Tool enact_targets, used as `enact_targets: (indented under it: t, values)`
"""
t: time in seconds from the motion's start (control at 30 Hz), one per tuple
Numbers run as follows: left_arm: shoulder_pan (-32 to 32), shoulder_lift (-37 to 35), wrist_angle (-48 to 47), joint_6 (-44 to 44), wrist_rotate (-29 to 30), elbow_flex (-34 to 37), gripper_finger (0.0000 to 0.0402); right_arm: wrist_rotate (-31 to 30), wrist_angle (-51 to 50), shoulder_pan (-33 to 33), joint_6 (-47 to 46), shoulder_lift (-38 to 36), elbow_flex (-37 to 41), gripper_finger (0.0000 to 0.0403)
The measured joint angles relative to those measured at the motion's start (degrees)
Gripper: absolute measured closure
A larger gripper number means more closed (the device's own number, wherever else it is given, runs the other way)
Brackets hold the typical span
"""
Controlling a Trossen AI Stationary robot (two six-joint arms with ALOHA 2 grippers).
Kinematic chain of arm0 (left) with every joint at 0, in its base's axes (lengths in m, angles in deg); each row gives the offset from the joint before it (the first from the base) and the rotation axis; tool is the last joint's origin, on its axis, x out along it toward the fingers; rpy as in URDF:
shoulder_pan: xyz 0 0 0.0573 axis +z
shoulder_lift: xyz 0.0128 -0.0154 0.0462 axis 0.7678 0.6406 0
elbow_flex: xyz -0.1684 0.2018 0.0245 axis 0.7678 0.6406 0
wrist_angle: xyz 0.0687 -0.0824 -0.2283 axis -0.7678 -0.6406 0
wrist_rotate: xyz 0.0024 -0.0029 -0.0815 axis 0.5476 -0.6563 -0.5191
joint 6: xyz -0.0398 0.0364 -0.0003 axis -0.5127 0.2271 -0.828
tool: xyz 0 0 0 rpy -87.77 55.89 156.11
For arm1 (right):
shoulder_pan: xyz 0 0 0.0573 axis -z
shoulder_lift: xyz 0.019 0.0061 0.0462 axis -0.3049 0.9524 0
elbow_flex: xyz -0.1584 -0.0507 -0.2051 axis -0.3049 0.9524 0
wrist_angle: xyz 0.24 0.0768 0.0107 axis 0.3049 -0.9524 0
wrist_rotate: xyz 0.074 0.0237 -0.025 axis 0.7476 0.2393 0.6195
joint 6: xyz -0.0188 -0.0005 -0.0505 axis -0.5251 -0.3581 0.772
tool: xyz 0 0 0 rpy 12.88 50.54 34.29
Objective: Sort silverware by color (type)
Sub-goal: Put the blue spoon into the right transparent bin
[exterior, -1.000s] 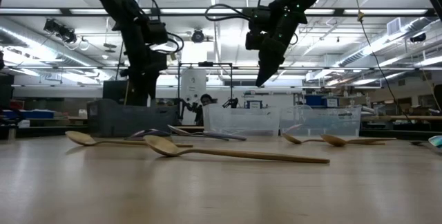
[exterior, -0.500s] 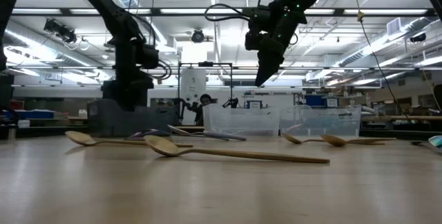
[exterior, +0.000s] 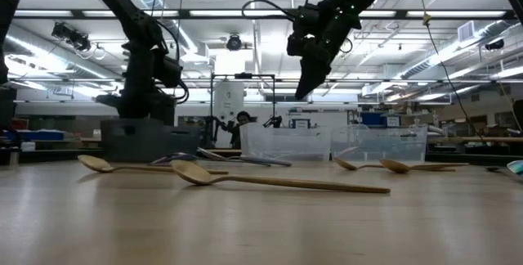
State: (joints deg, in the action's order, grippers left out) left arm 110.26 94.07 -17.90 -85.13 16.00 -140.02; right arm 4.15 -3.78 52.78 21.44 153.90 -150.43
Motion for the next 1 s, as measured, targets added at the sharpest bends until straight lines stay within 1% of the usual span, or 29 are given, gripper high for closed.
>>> enact_targets:
  t: [0.13, 0.33, 0.47, 0.67, 0.77, 0.9, 1.0]
  values:
    - [-0.5, 0.0, 0.5, -3.0, -1.7, 0.0, 0.0377, 0.5, 0.0, 0.0, 1.1, 0.0, 0.0, 0.0250]
    - [-1.2, 0.0, 1.3, -5.5, 0.1, 0.0, 0.0371, 0.5, 0.0, 0.0, 2.6, 0.0, 0.0, 0.0250]
    - [-1.4, -0.7, -1.0, -5.5, 0.2, -0.1, 0.0341, 0.5, 0.1, 0.1, 2.7, 0.0, 0.0, 0.0250]
    - [-1.6, -2.6, -3.2, -4.0, 1.9, -0.5, 0.0274, 0.5, 1.1, 0.1, 2.7, 0.0, 0.0, 0.0250]
    - [-1.9, -5.3, -3.4, -2.6, 1.0, -0.7, 0.0248, 0.5, 0.5, 0.1, 2.7, 0.0, 0.0, 0.0250]
    - [-4.7, -9.8, -1.3, 0.0, 1.0, -2.9, 0.0234, 0.2, 0.2, 0.0, 2.7, 0.0, 0.0, 0.0250]
    - [-8.1, -13.7, 2.8, 2.5, 1.3, -4.4, 0.0233, 0.1, 0.2, -0.5, 2.7, 0.0, 0.0, 0.0250]
